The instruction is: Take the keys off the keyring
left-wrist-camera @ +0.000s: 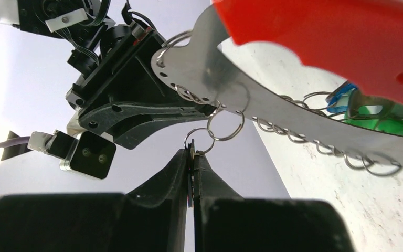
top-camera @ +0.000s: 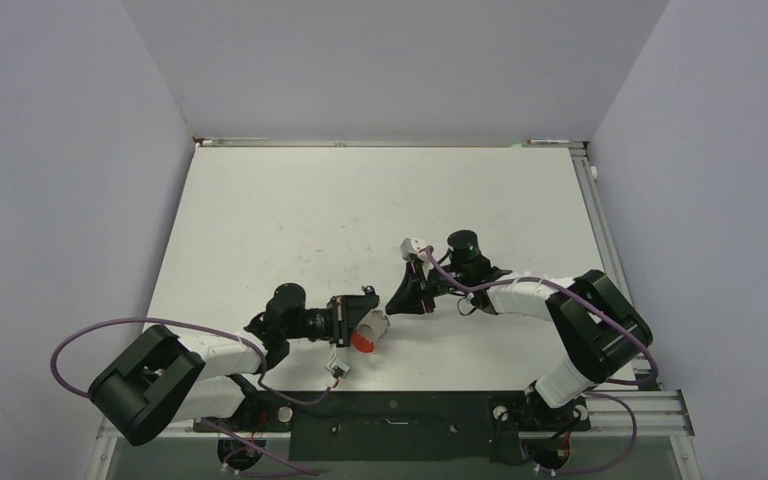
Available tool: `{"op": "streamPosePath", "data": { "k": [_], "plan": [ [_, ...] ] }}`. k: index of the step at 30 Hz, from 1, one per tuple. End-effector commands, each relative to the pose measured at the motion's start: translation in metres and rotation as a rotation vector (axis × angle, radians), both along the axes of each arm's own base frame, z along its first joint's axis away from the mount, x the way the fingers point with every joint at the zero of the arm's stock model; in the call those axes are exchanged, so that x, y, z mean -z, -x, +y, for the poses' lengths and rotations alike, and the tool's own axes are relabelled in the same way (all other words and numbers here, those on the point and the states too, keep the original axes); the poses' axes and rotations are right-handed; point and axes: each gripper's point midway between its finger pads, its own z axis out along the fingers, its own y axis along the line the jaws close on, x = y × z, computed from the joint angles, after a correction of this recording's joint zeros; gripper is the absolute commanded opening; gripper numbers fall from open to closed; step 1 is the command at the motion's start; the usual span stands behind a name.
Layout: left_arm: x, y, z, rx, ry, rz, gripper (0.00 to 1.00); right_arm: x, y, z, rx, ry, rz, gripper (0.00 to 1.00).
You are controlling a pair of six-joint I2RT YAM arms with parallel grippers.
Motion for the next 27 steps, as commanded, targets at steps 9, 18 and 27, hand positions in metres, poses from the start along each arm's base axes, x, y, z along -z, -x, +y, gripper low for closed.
{"op": "streamPosePath", "data": {
  "k": [9, 18, 27],
  "plan": [
    [0.005, 0.007, 0.008, -0.006, -0.008, 0.007, 0.0, 0.012, 0.018, -0.016, -0.197, 0.054, -0.202, 0.05],
    [0.001, 0.011, 0.003, 0.034, 0.011, -0.024, 0.0, 0.007, 0.024, -0.027, -0.251, 0.1, -0.265, 0.32],
    [0.0, 0.015, -0.001, 0.079, 0.005, -0.05, 0.0, -0.018, -0.009, -0.021, -0.15, 0.06, -0.297, 0.54]
  ]
}}
